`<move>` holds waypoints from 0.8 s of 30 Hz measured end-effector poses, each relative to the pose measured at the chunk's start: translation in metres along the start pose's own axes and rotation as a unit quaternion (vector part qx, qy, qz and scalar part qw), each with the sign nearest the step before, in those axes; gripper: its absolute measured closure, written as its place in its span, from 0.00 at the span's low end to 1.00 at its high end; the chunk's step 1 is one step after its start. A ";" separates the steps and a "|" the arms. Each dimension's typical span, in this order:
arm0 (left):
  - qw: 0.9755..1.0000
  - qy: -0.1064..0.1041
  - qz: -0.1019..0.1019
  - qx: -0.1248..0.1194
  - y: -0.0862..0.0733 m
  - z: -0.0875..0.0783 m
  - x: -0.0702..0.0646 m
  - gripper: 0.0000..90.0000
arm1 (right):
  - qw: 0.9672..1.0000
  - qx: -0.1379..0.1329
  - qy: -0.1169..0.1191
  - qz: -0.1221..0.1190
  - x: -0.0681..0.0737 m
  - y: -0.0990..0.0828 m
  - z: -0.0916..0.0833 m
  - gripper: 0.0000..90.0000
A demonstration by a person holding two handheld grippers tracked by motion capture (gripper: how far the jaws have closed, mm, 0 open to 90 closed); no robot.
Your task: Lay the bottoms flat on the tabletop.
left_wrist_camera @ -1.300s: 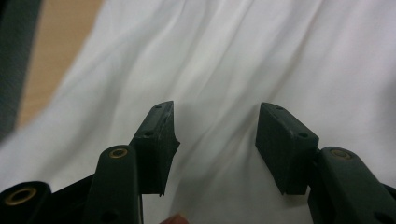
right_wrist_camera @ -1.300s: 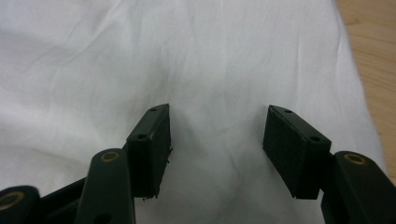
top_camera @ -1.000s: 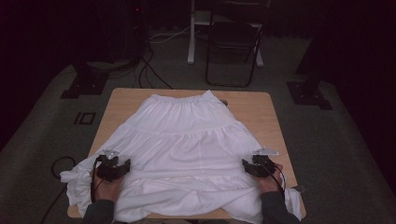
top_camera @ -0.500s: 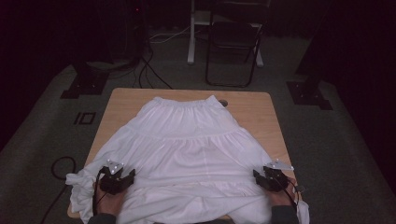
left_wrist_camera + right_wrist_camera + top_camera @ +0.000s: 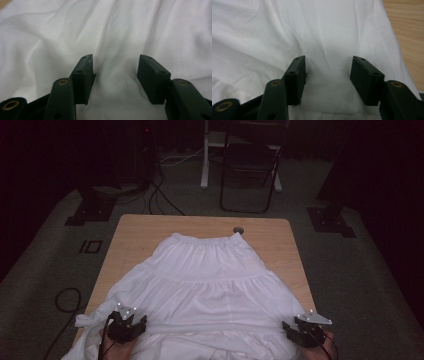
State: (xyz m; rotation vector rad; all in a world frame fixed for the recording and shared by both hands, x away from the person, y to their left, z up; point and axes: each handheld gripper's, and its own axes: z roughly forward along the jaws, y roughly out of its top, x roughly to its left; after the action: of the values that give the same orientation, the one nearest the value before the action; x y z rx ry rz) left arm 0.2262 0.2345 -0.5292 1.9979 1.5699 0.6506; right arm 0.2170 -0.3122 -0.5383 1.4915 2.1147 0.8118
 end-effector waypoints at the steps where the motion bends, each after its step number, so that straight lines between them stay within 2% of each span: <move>1: 1.000 -0.001 0.003 -0.009 0.003 -0.002 0.000 0.52 | 1.000 -0.002 -0.001 -0.001 0.001 0.001 0.001 0.49; 4: 0.999 0.002 0.010 -0.042 0.021 -0.008 0.000 0.50 | 1.000 -0.021 0.000 -0.005 0.003 0.012 0.004 0.45; 6: 0.998 0.005 0.009 -0.054 0.034 -0.004 0.004 0.49 | 0.999 -0.035 0.002 -0.010 0.004 0.024 0.008 0.44; 8: 0.999 0.014 0.005 -0.047 0.044 0.008 0.011 0.48 | 0.999 -0.044 0.001 -0.010 0.002 0.036 0.016 0.43; 11: 0.999 0.012 -0.006 -0.043 0.053 0.028 0.023 0.47 | 0.999 -0.046 -0.001 -0.005 -0.001 0.051 0.034 0.42; 16: 1.000 -0.005 -0.017 -0.023 0.048 0.056 0.036 0.47 | 0.999 -0.037 -0.008 -0.006 -0.004 0.061 0.060 0.41; 17: 0.999 -0.016 -0.022 -0.038 0.045 0.057 0.038 0.45 | 0.999 -0.034 -0.007 -0.008 -0.005 0.061 0.062 0.41; 19: 0.998 -0.025 -0.008 -0.054 0.039 0.057 0.041 0.45 | 0.999 -0.038 0.001 0.001 -0.006 0.058 0.063 0.40; 22: 0.998 -0.031 -0.007 -0.058 0.035 0.054 0.046 0.45 | 0.999 -0.052 0.003 0.004 -0.006 0.053 0.062 0.41; 24: 0.998 -0.032 -0.006 -0.058 0.030 0.050 0.047 0.45 | 0.999 -0.052 0.002 0.005 -0.005 0.050 0.060 0.41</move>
State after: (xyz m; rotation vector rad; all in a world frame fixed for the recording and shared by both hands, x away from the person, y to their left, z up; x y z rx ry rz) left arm 0.2912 0.2695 -0.5447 1.9051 1.4721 0.6521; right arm 0.2916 -0.2912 -0.5487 1.4482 2.0376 0.9149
